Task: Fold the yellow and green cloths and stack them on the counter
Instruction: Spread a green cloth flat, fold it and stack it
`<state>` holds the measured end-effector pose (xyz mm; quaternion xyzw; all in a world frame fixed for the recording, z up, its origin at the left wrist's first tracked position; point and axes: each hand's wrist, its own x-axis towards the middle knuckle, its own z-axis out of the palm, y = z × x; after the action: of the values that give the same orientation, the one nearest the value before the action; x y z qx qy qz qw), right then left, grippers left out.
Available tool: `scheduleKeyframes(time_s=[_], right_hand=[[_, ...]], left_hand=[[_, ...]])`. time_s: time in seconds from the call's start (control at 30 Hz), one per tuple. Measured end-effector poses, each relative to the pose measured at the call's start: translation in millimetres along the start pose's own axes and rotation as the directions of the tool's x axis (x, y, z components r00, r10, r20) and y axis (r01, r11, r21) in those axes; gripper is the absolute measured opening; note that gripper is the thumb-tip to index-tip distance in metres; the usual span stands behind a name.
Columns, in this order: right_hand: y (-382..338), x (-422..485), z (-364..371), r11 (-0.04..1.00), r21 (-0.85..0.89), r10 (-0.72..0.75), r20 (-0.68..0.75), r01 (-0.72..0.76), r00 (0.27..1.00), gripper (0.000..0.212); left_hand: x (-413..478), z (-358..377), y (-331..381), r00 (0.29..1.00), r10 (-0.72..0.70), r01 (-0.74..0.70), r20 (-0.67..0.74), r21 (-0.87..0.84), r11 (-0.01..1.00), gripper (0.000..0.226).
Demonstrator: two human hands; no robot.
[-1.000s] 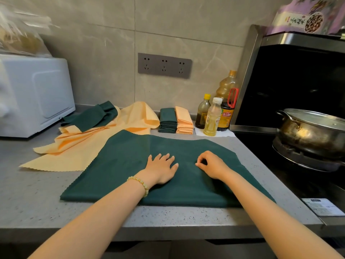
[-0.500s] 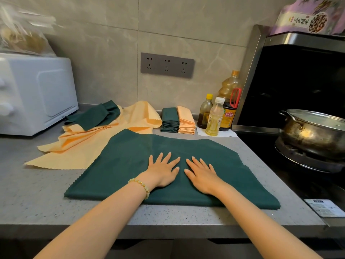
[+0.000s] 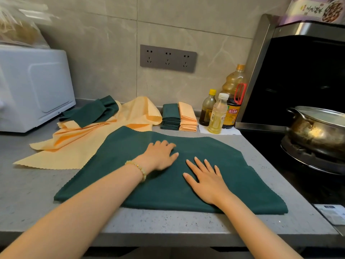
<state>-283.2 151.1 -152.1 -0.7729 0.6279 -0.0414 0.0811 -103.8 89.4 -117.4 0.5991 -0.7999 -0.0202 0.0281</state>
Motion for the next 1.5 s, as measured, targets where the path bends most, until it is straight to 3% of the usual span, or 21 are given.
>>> scheduleKeyframes(time_s=[0.07,0.2,0.37,0.5,0.57,0.67,0.73,0.8,0.87,0.9,0.97,1.03,1.13,1.33,1.5], right_hand=[[0,-1,1,1.000,0.012,0.000,-0.010,0.000,1.000,0.058],[1,-1,2,0.999,0.034,0.006,-0.024,-0.005,1.000,0.059],[-2,-3,-1,0.999,0.052,0.005,-0.033,-0.004,0.999,0.080],[-3,-4,-3,0.997,0.083,0.004,-0.054,0.000,0.999,0.095],[-3,-4,-3,0.997,0.084,0.004,-0.048,0.000,0.999,0.089],[1,-5,-3,0.989,0.145,-0.016,-0.141,0.037,0.990,0.072],[5,-6,-10,0.982,0.148,-0.059,-0.368,0.121,0.928,0.084],[7,-12,-25,0.985,-0.008,-0.144,-0.606,0.175,0.783,0.100],[11,-23,-39,0.959,-0.207,-0.285,-0.681,0.196,0.674,0.109],[13,-30,-43,0.929,-0.313,-0.363,-0.652,0.199,0.666,0.108],[24,-40,-45,0.843,-0.491,-0.492,-0.537,0.220,0.685,0.092],[41,-50,-38,0.792,-0.548,-0.548,-0.445,0.269,0.708,0.065],[55,-64,-27,0.814,-0.475,-0.540,-0.405,0.334,0.738,0.048],[58,-81,-19,0.887,-0.285,-0.459,-0.459,0.363,0.761,0.038],[59,-91,-20,0.907,-0.258,-0.418,-0.432,0.334,0.799,0.026]], left_hand=[[22,-7,-13,0.999,0.005,-0.004,-0.032,0.026,1.000,0.055],[69,-5,-32,0.999,-0.039,0.037,0.031,0.073,0.997,0.061],[105,0,-48,0.994,-0.107,0.103,0.011,0.195,0.975,0.060],[100,-16,-46,0.995,0.046,-0.032,-0.093,0.147,0.989,0.035],[85,-30,-40,0.969,0.142,-0.118,-0.201,0.125,0.985,0.024],[44,-48,-31,0.873,0.321,-0.230,-0.367,0.270,0.935,0.022],[10,-51,-25,0.788,0.459,-0.323,-0.410,0.359,0.876,0.019],[-30,-47,-23,0.717,0.585,-0.414,-0.379,0.443,0.795,0.018],[-68,-37,-22,0.676,0.665,-0.485,-0.318,0.488,0.726,0.037],[-82,-30,-23,0.675,0.675,-0.500,-0.298,0.490,0.715,0.040],[-101,-17,-23,0.662,0.684,-0.512,-0.308,0.480,0.712,0.032],[-114,-4,-27,0.659,0.670,-0.522,-0.341,0.433,0.735,0.007],[-121,4,-27,0.672,0.610,-0.516,-0.419,0.326,0.792,0.034],[-121,12,-23,0.688,0.573,-0.536,-0.446,0.221,0.815,0.037],[-132,19,-20,0.731,0.538,-0.542,-0.420,0.120,0.832,0.042]])
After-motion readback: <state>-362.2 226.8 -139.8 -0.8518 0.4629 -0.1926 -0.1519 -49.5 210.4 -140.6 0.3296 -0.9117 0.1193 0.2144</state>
